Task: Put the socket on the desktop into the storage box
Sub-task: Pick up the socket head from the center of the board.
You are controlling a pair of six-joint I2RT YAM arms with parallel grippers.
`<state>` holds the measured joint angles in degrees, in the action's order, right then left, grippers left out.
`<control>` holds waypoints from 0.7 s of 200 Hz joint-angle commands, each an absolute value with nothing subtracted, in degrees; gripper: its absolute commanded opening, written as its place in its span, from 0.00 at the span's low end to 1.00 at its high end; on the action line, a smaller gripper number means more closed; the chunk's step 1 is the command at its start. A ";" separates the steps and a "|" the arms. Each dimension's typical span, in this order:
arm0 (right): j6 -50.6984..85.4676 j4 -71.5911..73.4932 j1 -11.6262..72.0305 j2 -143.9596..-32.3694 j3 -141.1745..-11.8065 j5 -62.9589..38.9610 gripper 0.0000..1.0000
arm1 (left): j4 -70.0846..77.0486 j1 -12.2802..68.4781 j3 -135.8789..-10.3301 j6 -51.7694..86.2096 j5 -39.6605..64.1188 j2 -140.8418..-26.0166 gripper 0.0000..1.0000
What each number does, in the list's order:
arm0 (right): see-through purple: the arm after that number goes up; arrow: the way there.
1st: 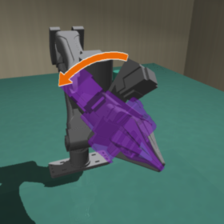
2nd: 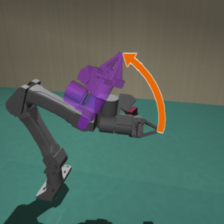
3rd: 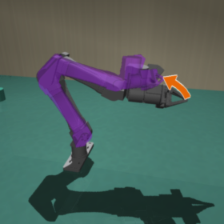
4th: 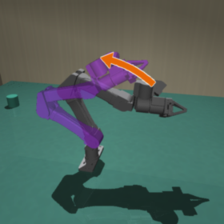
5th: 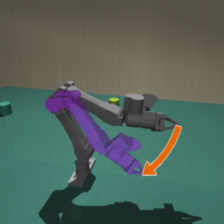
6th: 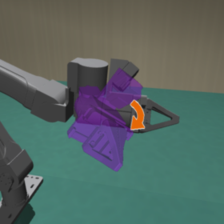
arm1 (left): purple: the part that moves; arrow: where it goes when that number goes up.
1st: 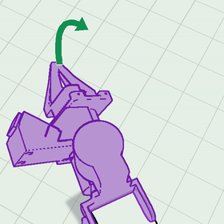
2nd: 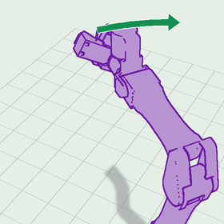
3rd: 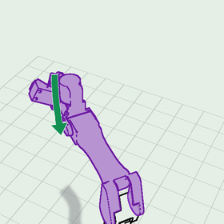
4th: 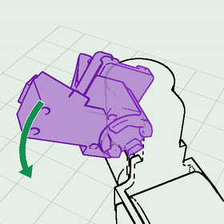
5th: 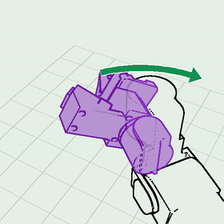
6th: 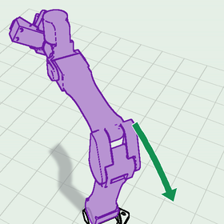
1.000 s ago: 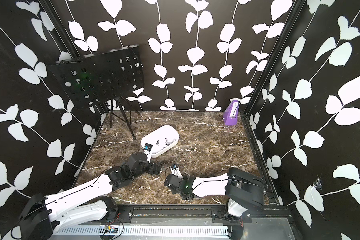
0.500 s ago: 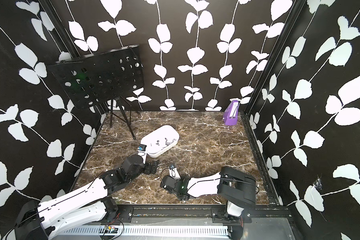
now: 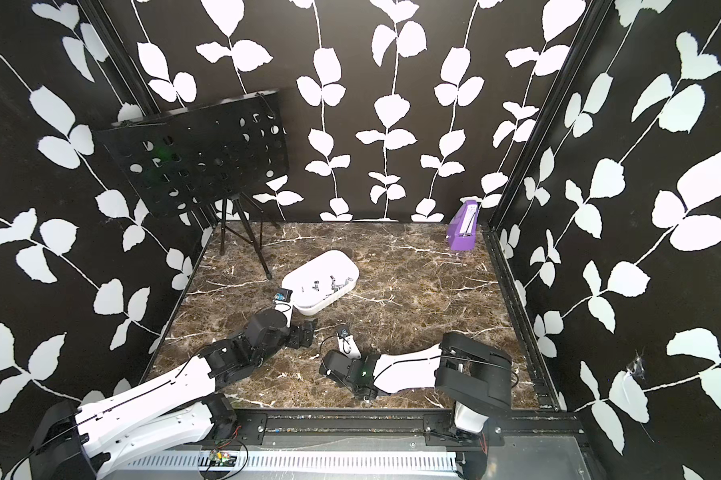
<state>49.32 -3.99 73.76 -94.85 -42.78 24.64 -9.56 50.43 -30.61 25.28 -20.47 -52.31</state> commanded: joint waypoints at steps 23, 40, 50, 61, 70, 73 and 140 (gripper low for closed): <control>48.08 -6.80 72.74 -94.72 -43.92 23.60 0.09 | -9.84 50.36 -29.59 25.71 -21.77 -51.03 0.97; 47.90 -5.62 72.13 -93.75 -42.96 23.00 0.09 | -9.88 50.37 -29.30 25.84 -22.06 -50.28 0.97; 47.90 -5.39 71.75 -93.22 -42.63 22.85 0.08 | -9.64 50.36 -29.15 25.84 -21.89 -49.80 0.97; 47.99 -5.36 71.39 -92.68 -42.38 22.69 0.08 | -9.32 50.36 -28.86 25.89 -21.80 -49.49 0.97; 47.82 -5.49 71.11 -92.25 -42.15 22.57 0.08 | -9.23 50.36 -28.78 25.84 -21.75 -49.33 0.97; 47.81 -5.65 70.98 -92.19 -42.06 22.50 0.08 | -9.23 50.36 -28.80 25.84 -21.71 -49.35 0.97; 47.13 -4.85 68.80 -88.52 -40.56 21.19 0.08 | -9.01 50.36 -28.36 25.75 -22.13 -48.45 0.97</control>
<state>47.83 -4.97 69.73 -90.37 -42.00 21.54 -9.50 50.43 -29.28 25.52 -20.93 -49.52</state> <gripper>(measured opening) 0.190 0.973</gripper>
